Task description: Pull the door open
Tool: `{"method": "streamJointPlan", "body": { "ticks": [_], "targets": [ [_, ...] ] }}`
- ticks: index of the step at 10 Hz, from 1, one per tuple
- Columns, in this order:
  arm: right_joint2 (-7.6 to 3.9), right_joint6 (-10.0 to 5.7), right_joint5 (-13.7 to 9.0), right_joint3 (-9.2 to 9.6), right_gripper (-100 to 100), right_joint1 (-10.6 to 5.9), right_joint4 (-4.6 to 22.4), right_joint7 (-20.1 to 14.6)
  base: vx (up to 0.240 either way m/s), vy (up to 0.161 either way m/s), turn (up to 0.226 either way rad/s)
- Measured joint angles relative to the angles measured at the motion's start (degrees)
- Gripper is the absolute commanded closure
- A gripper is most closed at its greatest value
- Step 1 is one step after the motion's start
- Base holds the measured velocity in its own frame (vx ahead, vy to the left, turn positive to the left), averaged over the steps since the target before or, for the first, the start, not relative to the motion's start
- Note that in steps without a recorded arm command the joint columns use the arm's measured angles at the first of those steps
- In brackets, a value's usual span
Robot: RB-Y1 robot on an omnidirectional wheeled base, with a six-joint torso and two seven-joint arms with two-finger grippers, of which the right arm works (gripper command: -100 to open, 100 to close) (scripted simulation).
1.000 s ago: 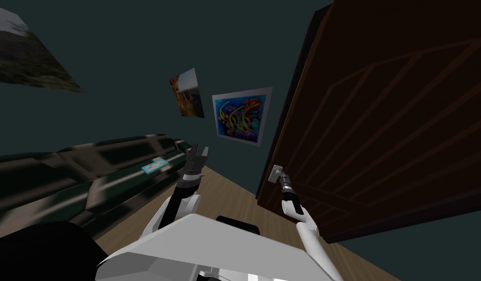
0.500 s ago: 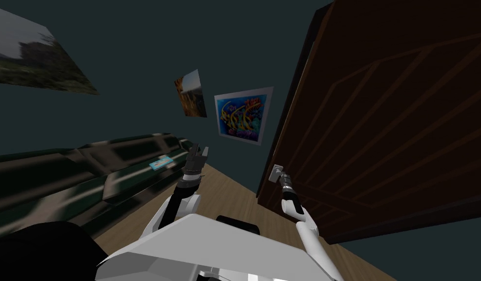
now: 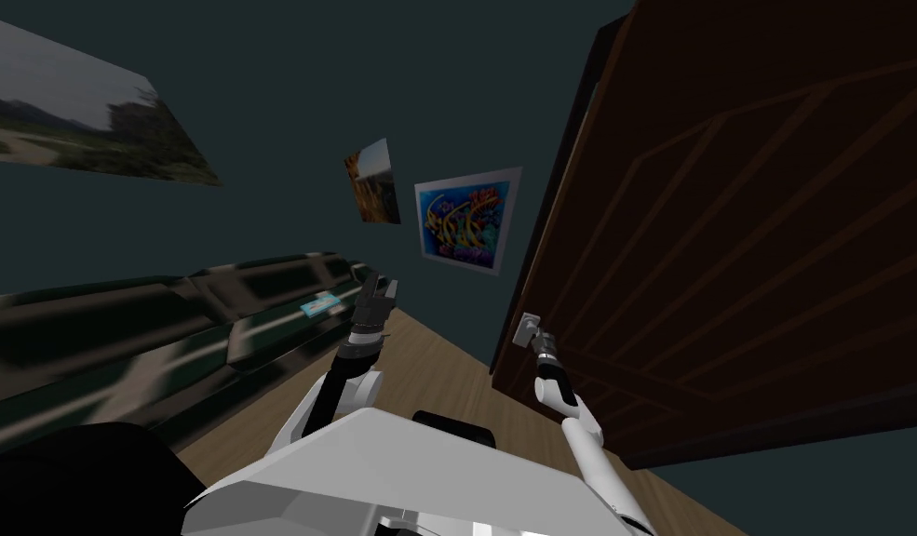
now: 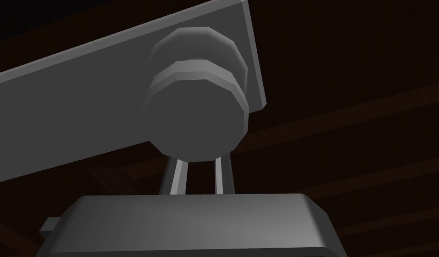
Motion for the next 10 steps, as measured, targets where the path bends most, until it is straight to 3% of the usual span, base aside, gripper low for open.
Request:
{"method": "streamJointPlan", "body": {
  "ticks": [4, 7, 8, 9, 10],
  "targets": [
    [0.04, 0.91, -3.4, 0.43, 100, 0.26, -0.8, -4.6, -0.048, -0.021, 0.055],
    [-0.59, -0.33, -5.7, 1.3, 100, -1.38, 2.2, -8.7, -0.044, -0.016, 0.052],
    [-0.33, 0.22, -5.9, 1.2, 100, -0.32, 0.6, -8.9, -0.039, -0.011, 0.059],
    [-0.37, 0.43, -6.8, 1.29, 100, -0.54, 0.8, -10.0, -0.071, -0.039, 0.115],
    [-0.44, 0.54, -8.2, 1.4, -100, -0.83, 1.0, -11.5, -0.093, -0.04, 0.018]
  ]
}}
